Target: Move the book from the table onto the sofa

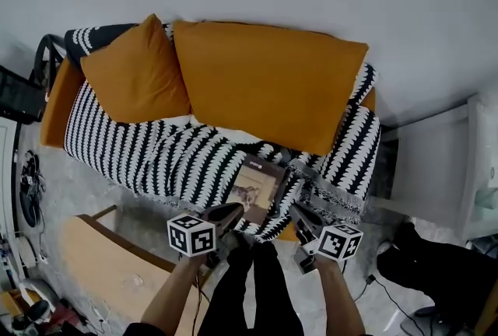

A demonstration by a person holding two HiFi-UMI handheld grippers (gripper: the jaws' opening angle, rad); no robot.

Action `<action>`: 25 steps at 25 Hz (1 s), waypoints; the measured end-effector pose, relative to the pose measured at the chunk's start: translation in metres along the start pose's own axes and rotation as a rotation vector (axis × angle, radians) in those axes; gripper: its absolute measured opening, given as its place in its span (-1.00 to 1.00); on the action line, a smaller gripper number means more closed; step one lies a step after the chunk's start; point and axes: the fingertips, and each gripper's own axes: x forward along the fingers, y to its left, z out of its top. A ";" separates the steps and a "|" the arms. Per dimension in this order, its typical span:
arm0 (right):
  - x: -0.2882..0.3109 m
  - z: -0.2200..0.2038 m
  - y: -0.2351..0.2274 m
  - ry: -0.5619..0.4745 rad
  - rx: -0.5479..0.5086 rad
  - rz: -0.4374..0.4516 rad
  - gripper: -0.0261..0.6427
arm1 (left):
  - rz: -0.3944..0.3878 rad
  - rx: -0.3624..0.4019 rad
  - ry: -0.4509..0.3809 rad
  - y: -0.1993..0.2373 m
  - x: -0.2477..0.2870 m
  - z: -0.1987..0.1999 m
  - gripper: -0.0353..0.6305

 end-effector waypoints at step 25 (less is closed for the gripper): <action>-0.100 0.062 0.321 -0.252 -0.482 0.227 -0.85 | 0.013 0.408 -0.372 -0.229 -0.198 0.123 -0.85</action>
